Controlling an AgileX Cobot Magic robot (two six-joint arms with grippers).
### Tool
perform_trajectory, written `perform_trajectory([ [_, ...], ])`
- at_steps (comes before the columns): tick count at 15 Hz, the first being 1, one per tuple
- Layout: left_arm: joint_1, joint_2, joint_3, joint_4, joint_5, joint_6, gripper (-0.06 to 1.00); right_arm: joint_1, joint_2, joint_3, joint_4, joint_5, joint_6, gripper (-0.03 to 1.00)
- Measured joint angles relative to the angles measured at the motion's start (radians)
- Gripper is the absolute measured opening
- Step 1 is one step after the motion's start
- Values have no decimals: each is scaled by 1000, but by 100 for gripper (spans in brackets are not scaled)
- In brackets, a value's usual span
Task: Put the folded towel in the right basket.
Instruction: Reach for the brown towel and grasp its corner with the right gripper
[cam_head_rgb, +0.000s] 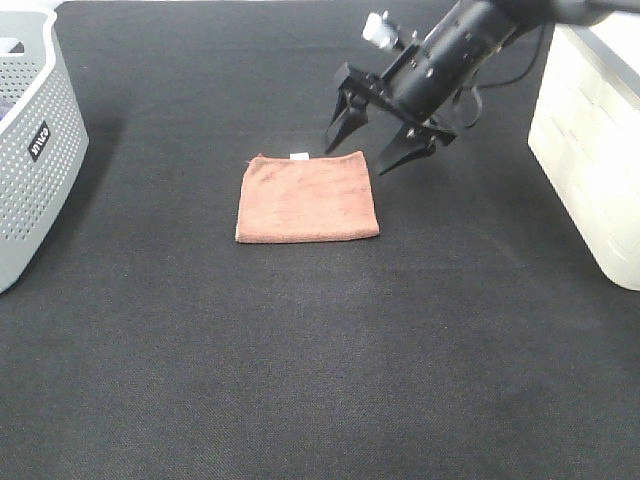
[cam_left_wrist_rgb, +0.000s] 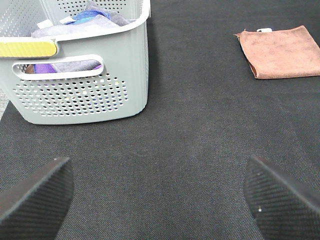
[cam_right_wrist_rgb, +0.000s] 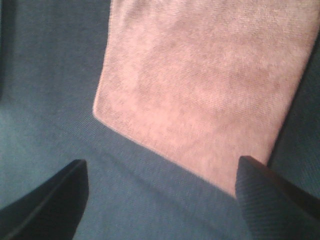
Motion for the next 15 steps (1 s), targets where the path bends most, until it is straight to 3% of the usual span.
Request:
perform_trajectory([
  [5, 0, 0, 0, 0, 0, 0, 87, -54, 152, -135, 18, 39, 25, 76],
  [15, 0, 0, 0, 0, 0, 0, 87, -53, 211, -146, 32, -8, -4, 75],
])
